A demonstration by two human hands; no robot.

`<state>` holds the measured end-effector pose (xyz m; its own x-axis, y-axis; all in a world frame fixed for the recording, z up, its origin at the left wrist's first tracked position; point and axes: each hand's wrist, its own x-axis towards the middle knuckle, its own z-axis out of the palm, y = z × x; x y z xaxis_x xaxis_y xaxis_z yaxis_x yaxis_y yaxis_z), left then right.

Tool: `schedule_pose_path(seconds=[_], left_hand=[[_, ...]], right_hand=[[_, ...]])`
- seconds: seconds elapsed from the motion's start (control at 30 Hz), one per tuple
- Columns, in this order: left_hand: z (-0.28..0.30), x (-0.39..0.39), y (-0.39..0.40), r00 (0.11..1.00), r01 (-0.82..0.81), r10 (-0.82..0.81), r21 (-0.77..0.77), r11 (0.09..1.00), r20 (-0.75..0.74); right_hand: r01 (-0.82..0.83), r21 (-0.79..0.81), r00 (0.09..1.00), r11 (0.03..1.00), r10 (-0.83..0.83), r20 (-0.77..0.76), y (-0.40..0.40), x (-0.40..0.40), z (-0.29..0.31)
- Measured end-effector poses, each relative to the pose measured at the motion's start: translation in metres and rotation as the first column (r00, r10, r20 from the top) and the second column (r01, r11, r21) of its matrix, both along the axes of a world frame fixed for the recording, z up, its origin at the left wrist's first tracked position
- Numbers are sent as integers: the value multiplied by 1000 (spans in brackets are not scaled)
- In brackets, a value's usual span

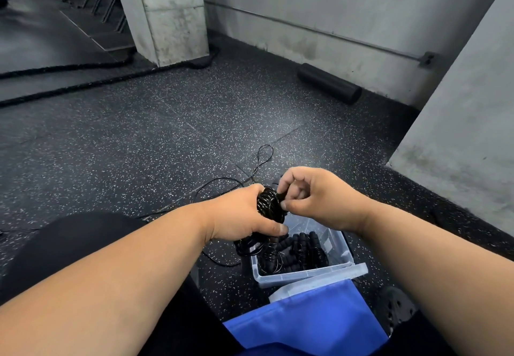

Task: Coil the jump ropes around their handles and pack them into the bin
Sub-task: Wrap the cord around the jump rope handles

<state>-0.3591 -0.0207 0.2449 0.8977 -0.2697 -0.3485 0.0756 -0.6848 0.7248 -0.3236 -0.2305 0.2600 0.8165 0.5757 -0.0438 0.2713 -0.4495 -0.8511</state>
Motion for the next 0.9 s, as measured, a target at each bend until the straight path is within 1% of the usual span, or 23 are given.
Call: schedule_pose_path(seconds=[0.03, 0.1, 0.17, 0.23, 0.3, 0.37, 0.43, 0.53, 0.6, 0.7, 0.8, 0.9], left_hand=[[0, 0, -1, 1000, -25, 25, -41, 999, 6], [2, -1, -3, 997, -76, 79, -129, 989, 16], [5, -1, -6, 994, -91, 100, -189, 978, 38], [9, -4, -10, 993, -74, 94, -243, 967, 70], [10, -6, -13, 989, -68, 99, -256, 964, 109], [7, -7, -15, 984, -62, 103, -268, 961, 142], [4, -5, -15, 983, -46, 94, -284, 958, 158], [3, -2, -12, 992, 23, 21, -337, 941, 124], [2, -2, -9, 996, 55, -25, -374, 926, 84], [2, -1, -6, 997, 57, -38, -358, 932, 60], [4, -2, -8, 998, 41, -20, -353, 935, 63], [5, -2, -12, 995, 43, -5, -387, 921, 98]], right_hand=[[12, 17, 1000, 1000, -13, 23, 1, 0, 1], [47, 13, 991, 999, -48, 123, 1, 1, 4], [74, -30, 966, 997, -64, 252, 0, 1, 7], [100, -85, 929, 991, -63, 365, 1, -1, 9], [141, -148, 888, 979, -59, 457, 5, -3, 10], [170, -188, 862, 967, -54, 504, 8, -6, 10], [182, -190, 851, 965, -58, 522, 10, -6, 9], [165, -140, 874, 976, -80, 478, 7, -4, 9], [109, -140, 894, 984, -35, 446, 5, -2, 10], [40, -144, 912, 989, 22, 408, 2, 1, 13], [45, -183, 892, 982, 43, 449, 1, 1, 16], [75, -213, 874, 974, 39, 484, 4, -3, 20]])
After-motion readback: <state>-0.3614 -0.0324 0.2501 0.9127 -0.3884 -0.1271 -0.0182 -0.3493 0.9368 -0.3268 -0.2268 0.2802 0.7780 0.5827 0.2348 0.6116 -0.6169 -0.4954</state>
